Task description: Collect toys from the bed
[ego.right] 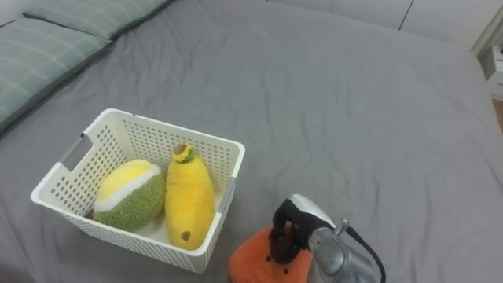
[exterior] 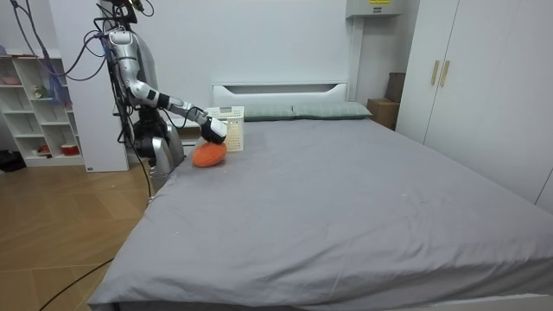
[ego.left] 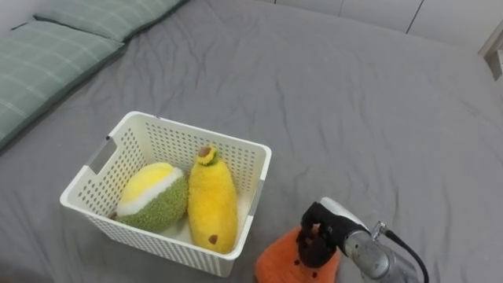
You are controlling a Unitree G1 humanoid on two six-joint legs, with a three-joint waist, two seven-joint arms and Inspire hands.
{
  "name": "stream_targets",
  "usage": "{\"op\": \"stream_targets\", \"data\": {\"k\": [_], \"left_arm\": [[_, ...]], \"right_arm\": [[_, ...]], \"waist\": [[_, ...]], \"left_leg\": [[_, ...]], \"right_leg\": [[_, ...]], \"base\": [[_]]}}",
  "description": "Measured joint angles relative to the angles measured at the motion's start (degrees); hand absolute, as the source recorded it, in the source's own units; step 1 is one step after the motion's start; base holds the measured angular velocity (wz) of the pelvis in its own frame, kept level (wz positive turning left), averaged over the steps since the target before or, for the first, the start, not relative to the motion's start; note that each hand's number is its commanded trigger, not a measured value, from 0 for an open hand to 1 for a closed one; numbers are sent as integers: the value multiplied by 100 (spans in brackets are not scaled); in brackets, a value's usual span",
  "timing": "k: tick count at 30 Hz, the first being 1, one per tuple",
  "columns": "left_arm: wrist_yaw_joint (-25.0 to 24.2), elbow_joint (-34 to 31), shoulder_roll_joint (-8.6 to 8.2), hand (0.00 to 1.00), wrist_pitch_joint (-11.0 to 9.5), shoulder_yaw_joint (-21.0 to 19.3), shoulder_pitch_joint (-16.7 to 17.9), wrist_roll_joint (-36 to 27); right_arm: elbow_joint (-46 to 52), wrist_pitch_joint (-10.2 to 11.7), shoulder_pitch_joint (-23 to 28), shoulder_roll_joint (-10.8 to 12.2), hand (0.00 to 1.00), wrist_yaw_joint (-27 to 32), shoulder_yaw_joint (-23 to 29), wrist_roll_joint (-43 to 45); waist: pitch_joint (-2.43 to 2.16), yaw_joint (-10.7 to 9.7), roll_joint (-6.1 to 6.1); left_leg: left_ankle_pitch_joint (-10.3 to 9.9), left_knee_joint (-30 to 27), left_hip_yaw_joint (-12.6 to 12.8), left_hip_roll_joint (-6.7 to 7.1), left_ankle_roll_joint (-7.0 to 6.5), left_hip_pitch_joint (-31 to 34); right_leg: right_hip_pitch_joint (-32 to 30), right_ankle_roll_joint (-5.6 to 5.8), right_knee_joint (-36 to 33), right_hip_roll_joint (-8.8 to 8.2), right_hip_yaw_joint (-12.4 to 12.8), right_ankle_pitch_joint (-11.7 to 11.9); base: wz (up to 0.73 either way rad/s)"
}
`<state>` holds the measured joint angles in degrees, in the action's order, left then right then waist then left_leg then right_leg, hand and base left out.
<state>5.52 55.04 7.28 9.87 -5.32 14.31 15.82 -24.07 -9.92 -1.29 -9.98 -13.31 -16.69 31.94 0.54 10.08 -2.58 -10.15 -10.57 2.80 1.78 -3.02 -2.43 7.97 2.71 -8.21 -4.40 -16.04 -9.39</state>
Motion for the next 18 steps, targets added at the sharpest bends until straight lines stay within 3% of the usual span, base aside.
{"op": "stream_targets", "data": {"k": [7,13,18], "left_arm": [[-8,-64,16,0,-38,-31,-55,6],[-8,-46,40,0,-47,-64,-80,4],[-7,-52,47,0,-48,-66,-94,-12]], "right_arm": [[575,-5,-35,-18,100,-3,271,-12],[1860,-7,-162,-396,100,34,531,9],[2329,-9,-254,-454,100,162,694,21]], "waist": [[-24,-43,-36],[-5,-108,-81],[-13,-116,-125]], "left_leg": [[2,-1,16,-1,-2,20],[4,19,23,0,-2,-15],[4,27,23,-1,-2,-6]], "right_leg": [[-60,0,-51,-9,14,0],[-32,0,-46,-7,24,0],[-56,0,-47,-6,38,0]], "base": [[0],[0],[0]]}}
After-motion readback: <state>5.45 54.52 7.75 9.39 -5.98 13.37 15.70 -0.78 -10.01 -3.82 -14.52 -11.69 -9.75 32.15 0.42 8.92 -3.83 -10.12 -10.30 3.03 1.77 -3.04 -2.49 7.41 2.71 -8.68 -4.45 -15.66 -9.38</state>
